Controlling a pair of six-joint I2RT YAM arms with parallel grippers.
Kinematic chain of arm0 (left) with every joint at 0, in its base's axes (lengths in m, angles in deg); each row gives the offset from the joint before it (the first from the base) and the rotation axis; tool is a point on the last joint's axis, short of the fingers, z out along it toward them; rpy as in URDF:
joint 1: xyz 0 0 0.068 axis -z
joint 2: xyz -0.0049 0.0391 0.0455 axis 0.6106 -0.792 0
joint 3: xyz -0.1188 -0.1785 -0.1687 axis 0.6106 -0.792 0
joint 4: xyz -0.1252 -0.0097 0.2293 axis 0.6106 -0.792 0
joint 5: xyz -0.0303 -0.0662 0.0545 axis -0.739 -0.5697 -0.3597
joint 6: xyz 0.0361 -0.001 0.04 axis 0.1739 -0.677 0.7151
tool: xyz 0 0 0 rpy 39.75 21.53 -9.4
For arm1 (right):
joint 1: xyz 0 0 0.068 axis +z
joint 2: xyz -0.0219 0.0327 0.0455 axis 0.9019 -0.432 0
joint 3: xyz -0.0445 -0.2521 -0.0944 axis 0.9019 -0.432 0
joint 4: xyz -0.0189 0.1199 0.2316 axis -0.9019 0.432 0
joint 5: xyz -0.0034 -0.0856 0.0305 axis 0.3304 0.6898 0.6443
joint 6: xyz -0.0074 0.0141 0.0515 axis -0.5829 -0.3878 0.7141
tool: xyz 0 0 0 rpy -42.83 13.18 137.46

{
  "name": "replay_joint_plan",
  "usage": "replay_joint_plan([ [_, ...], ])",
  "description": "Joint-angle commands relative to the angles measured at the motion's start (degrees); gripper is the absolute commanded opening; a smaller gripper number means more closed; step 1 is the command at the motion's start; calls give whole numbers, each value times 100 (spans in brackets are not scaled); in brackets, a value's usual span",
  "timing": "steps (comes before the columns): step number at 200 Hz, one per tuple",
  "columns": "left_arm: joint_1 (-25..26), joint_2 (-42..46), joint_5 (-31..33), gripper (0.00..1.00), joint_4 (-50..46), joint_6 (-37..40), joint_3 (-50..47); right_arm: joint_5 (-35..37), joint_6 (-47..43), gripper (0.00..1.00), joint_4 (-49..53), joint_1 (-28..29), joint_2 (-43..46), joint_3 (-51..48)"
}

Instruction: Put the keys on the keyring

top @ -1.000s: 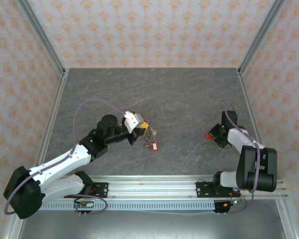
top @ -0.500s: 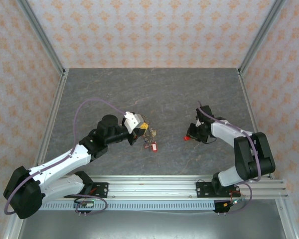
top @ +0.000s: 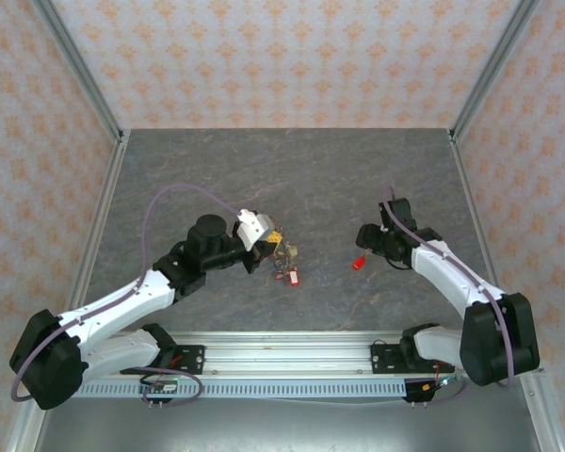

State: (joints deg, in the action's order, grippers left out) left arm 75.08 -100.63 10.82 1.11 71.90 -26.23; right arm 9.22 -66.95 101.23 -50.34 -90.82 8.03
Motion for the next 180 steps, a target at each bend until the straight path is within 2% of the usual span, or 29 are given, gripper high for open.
replay_joint_plan([
  [1,-36,35,-61,0,302,-2,281,46,93,64,-155,0,5,-152],
  [13,-36,35,-73,0,289,-4,270,51,170,62,-125,0,-74,-147],
  [25,-36,37,-74,0,290,-10,255,-42,221,52,-130,6,-187,-132],
  [63,-34,70,-74,0,277,6,228,-10,363,37,271,44,-678,133],
  [126,-36,70,-85,0,265,-4,215,-125,392,40,351,116,-1020,376],
  [180,-36,41,-96,0,285,-20,220,415,493,36,738,453,-1538,851],
])
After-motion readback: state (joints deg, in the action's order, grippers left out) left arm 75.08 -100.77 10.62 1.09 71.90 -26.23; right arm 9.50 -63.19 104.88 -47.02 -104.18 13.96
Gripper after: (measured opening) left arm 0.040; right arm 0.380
